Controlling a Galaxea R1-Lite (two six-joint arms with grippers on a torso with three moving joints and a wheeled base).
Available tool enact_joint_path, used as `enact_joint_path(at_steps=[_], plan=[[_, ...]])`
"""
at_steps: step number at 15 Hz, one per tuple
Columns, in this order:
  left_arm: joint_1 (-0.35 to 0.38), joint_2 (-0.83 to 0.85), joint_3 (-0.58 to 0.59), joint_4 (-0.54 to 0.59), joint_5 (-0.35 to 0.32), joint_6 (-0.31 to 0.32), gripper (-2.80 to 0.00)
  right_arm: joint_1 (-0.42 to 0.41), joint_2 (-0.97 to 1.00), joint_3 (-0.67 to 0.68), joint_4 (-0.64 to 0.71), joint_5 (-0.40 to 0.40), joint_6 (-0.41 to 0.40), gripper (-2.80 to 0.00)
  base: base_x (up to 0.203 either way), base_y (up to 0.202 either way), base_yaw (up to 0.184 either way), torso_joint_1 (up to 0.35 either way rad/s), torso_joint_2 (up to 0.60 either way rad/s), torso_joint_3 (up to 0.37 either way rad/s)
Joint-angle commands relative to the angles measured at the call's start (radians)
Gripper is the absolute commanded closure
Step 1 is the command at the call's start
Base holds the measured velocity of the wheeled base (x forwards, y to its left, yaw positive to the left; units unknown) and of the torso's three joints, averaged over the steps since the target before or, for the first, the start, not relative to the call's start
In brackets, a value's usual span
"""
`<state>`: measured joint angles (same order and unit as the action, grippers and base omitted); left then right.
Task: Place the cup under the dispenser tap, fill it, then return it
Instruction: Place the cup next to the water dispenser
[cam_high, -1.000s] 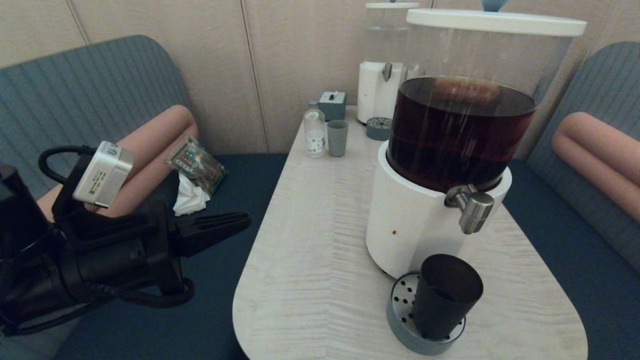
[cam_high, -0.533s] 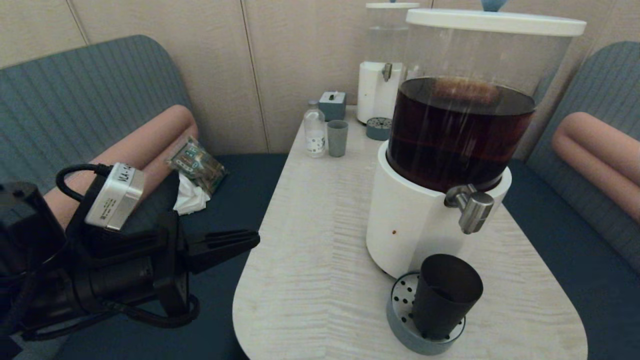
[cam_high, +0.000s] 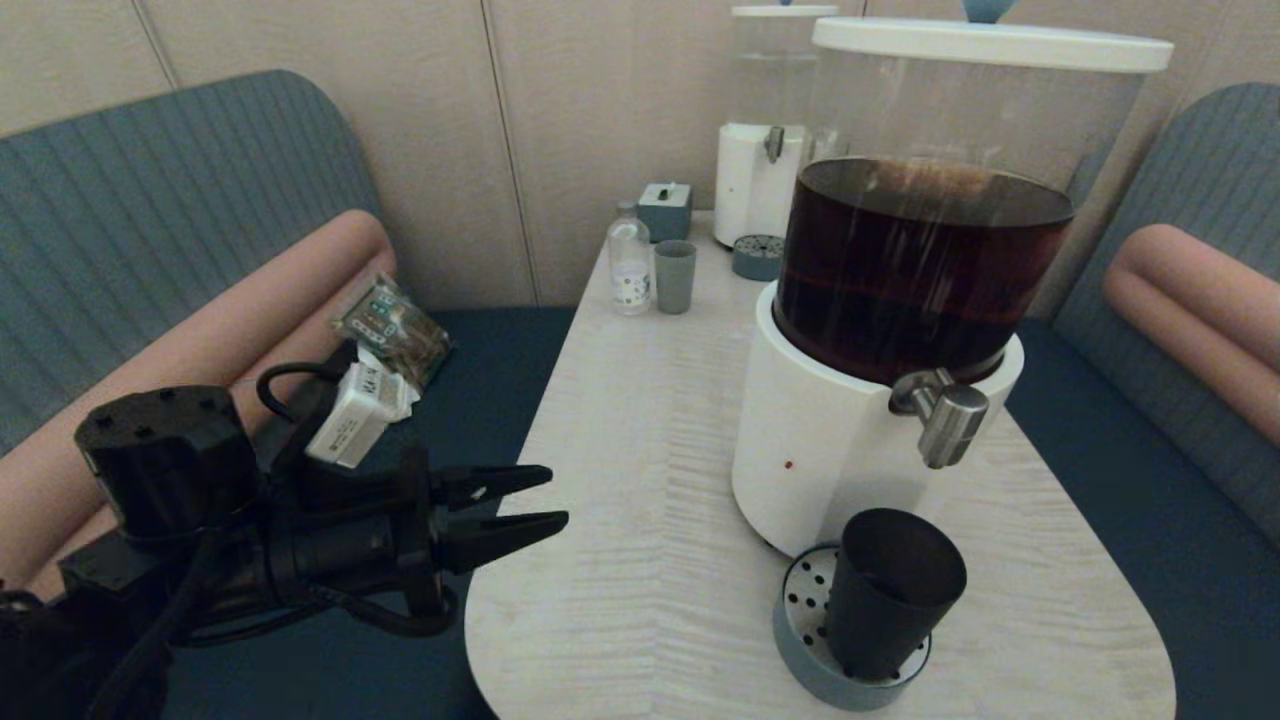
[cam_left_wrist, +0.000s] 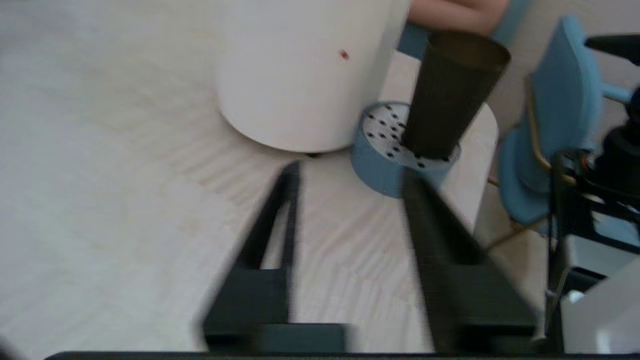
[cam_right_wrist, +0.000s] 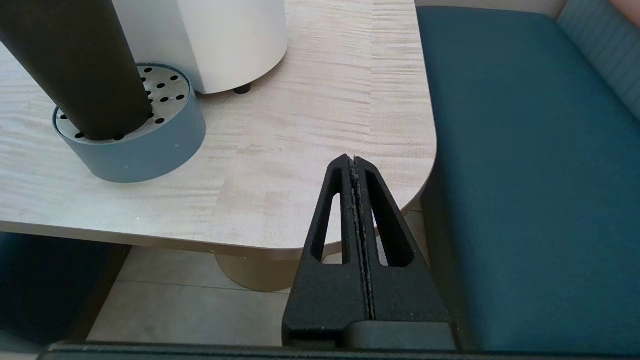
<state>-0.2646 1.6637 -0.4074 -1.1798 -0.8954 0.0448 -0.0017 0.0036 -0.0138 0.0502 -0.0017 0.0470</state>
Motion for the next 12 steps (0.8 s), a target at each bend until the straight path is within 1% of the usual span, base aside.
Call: enact_joint_path(at_steps=[1,3,6,8,9,10,12], plan=[[-0.029,0.074,-0.002,-0.040,-0.022,0.002,-2.80,0.000,0.001,0.000,0.000,0.000,0.001,0.00,0.000,0.000,0.000,0.000,0.00,0.000],[-0.045,0.110,-0.003,-0.100,-0.079,-0.001,-2.80,0.000,0.001,0.000,0.000,0.000,0.001,0.00,0.000,0.000,0.000,0.000,0.00,0.000],[-0.079,0.177,-0.021,-0.138,-0.103,0.007,-2.80,0.000,0.001,0.000,0.000,0.000,0.001,0.00,0.000,0.000,0.000,0.000,0.00,0.000],[-0.094,0.194,-0.014,-0.136,-0.083,0.059,-2.80,0.000,0.001,0.000,0.000,0.000,0.001,0.00,0.000,0.000,0.000,0.000,0.00,0.000],[-0.101,0.198,-0.014,-0.139,-0.049,0.066,-2.80,0.000,0.001,0.000,0.000,0.000,0.001,0.00,0.000,0.000,0.000,0.000,0.00,0.000],[-0.128,0.200,-0.020,-0.146,-0.024,0.067,-2.80,0.000,0.001,0.000,0.000,0.000,0.001,0.00,0.000,0.000,0.000,0.000,0.00,0.000],[-0.163,0.231,-0.055,-0.169,0.014,0.050,-2.80,-0.001,0.001,0.000,0.000,0.000,0.001,0.00,0.000,0.000,0.000,0.000,0.00,0.000]])
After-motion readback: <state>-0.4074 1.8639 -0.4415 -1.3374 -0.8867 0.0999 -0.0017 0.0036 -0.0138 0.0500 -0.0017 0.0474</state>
